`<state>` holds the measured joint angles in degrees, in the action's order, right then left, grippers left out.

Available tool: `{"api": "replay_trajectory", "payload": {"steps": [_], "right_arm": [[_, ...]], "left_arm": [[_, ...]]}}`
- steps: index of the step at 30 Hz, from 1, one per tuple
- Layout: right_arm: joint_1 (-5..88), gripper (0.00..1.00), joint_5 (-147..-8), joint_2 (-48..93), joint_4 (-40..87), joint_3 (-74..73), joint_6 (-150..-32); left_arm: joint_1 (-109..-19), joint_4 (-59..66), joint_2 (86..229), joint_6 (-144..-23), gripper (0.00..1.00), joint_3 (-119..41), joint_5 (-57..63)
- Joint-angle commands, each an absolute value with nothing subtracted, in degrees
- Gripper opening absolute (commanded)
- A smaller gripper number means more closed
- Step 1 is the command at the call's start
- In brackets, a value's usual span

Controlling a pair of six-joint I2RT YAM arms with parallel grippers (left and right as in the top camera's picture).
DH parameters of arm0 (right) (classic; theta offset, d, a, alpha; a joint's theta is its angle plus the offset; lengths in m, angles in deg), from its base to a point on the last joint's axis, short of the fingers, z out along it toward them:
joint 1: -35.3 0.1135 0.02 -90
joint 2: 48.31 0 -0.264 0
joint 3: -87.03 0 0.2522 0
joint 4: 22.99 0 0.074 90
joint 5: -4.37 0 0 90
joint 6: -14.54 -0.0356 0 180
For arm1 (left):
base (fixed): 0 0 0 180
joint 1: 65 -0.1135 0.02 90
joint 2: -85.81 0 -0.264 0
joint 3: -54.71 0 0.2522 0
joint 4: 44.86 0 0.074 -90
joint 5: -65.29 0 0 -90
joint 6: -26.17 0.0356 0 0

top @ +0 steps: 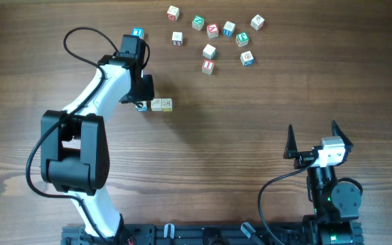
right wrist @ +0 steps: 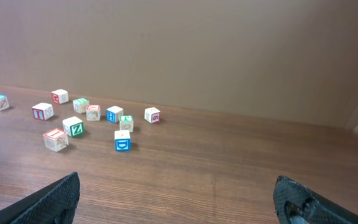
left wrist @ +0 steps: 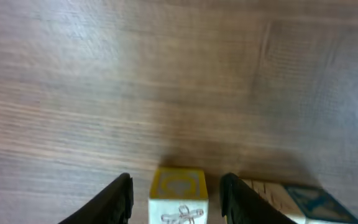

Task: Form a horizontal line

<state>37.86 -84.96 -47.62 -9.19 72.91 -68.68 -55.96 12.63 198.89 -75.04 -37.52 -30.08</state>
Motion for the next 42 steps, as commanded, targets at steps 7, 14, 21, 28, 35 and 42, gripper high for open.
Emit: {"api": "replay_trajectory", "payload": {"steps": [7,14,21,28,35,42], "right_arm": [[37.6,1.00,-84.2,-47.9,-9.4,73.0,-68.0],[37.6,1.00,-84.2,-47.9,-9.4,73.0,-68.0],[37.6,1.00,-84.2,-47.9,-9.4,73.0,-68.0],[37.6,1.00,-84.2,-47.9,-9.4,73.0,-68.0],[37.6,1.00,-84.2,-47.9,-9.4,73.0,-68.0],[37.6,1.00,-84.2,-47.9,-9.4,73.0,-68.0]], "left_arm": [[-59.3,11.1,199.3,-81.0,0.12,-37.0,-30.1],[-59.3,12.5,199.3,-80.8,0.09,-37.0,-24.7],[-59.3,12.7,199.3,-80.6,0.07,-37.0,-24.1],[-59.3,13.7,199.3,-80.6,0.06,-37.0,-24.1],[-60.6,12.2,199.3,-81.0,0.04,-37.0,-29.5],[-62.9,18.1,199.3,-85.1,0.04,-37.0,-24.9]]}}
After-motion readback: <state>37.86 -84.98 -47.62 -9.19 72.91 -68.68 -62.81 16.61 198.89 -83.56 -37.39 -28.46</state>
